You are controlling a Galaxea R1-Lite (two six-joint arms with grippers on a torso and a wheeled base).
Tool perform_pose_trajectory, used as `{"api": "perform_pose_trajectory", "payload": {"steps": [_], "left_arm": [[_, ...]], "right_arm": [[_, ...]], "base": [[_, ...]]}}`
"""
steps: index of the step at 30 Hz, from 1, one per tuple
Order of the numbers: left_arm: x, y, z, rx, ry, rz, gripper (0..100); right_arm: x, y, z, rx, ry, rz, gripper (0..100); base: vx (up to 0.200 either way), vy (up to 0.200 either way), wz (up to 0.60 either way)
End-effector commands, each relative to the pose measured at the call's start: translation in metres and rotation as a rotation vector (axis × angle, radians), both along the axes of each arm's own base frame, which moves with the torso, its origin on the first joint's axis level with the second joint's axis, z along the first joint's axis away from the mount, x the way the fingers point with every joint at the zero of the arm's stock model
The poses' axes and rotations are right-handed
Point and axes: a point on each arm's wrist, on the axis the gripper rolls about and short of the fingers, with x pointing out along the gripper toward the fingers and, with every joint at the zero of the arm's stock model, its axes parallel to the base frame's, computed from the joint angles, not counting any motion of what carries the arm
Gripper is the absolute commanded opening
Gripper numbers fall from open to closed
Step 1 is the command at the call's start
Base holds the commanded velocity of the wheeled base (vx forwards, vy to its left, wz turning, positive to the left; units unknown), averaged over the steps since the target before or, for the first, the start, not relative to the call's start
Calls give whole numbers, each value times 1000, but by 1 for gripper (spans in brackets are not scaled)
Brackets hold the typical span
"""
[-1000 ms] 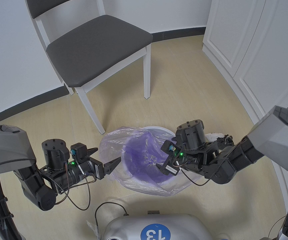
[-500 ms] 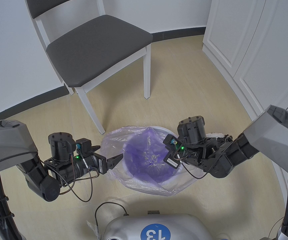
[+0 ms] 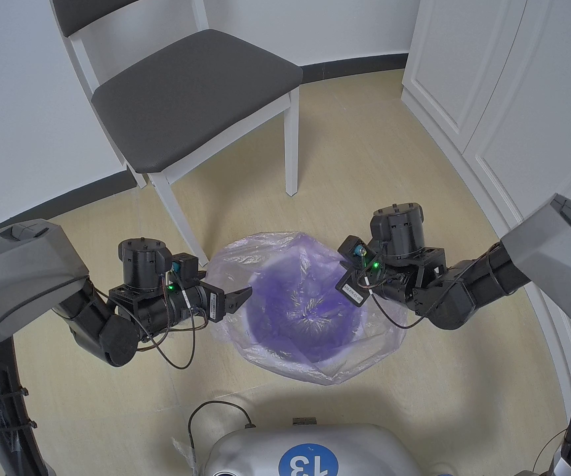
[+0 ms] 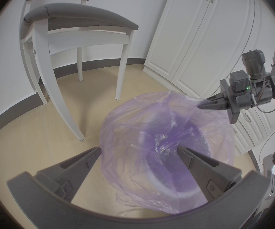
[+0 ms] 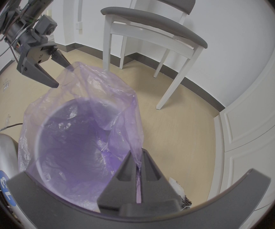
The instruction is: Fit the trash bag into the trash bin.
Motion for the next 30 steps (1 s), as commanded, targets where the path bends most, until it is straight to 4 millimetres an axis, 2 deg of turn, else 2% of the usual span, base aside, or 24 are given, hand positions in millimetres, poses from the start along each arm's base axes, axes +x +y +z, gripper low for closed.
{"api": "perform_pose_trajectory", "payload": {"steps": [1,9,15,20,30], "left_arm": [[11,-1,-8,-1,7,12,100],[25,-4,-15,-10,0,19,100],[31,-2,-13,-19,-13,29,100],[38,-1,-11,-27,-33,37,100],[49,5,-5,-41,-41,60,100]], "right_arm": [[8,-5,1,7,-13,-20,0],[14,-10,8,6,-41,-41,0],[12,-8,12,4,-49,-44,0],[22,-5,-3,-7,-37,-51,0],[48,-5,-16,9,-75,-100,0]], "base": [[0,0,0],[0,0,0],[0,0,0],[0,0,0],[0,0,0]]}}
